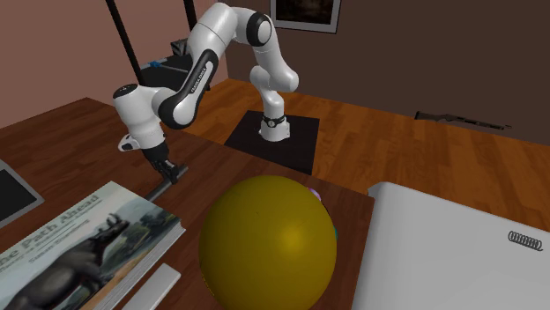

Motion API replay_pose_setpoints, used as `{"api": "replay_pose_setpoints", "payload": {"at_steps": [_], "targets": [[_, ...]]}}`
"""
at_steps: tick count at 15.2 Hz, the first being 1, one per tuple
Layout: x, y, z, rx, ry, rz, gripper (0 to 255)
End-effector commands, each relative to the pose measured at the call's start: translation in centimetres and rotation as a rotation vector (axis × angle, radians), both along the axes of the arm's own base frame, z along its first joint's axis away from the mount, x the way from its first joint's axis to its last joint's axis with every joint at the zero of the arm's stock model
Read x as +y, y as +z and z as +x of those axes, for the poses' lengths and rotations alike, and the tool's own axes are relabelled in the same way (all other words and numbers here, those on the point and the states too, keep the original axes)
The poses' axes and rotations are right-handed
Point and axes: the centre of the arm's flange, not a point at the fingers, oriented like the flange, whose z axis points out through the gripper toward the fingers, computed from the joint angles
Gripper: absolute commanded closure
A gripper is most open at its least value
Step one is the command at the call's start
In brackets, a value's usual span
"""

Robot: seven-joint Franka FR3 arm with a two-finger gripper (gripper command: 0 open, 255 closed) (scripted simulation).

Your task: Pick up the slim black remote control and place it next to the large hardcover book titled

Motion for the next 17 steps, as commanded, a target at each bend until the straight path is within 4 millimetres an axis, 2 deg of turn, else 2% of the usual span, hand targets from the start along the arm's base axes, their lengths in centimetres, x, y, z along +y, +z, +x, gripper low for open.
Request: {"api": "replay_pose_setpoints", "payload": {"at_steps": [1, 2, 3, 8, 12, 17], "targets": [[0.0, 0.0, 0.0, 0.0, 0.0, 0.0, 255], [0.0, 0.0, 0.0, 0.0, 0.0, 0.0, 255], [0.0, 0.0, 0.0, 0.0, 0.0, 0.0, 0], [0.0, 0.0, 0.0, 0.0, 0.0, 0.0, 0], [-0.4, 5.0, -0.1, 0.0, 0.0, 0.0, 0], [-0.4, 5.0, -0.1, 0.0, 0.0, 0.0, 0]]}}
